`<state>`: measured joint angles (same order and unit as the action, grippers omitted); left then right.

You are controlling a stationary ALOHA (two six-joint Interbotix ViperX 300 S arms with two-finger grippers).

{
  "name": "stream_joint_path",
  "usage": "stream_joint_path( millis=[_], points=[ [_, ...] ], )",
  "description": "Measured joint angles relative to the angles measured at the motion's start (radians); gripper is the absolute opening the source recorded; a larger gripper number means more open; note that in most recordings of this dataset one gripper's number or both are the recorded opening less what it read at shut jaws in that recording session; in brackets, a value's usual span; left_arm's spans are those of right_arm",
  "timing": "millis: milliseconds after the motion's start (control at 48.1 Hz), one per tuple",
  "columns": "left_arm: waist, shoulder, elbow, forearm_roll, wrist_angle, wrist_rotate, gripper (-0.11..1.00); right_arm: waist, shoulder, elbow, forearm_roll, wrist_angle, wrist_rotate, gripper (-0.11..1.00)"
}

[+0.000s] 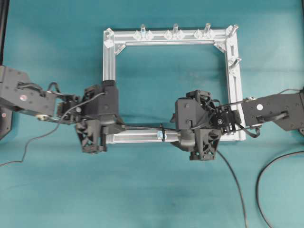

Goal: Insert the wire through the string loop located in the center.
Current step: 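Pull the cable leftward through the loop with the left gripper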

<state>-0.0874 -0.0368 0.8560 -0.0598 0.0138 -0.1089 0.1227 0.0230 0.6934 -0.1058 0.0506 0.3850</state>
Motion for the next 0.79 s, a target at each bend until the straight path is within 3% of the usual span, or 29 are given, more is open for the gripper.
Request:
stream_joint_path(
  millis=[790],
  points=[
    [0.0, -0.244, 0.178, -0.002, 0.101, -0.014, 0.14, 0.0, 0.002, 0.002, 0.002, 0.003, 0.0, 0.74]
  ],
)
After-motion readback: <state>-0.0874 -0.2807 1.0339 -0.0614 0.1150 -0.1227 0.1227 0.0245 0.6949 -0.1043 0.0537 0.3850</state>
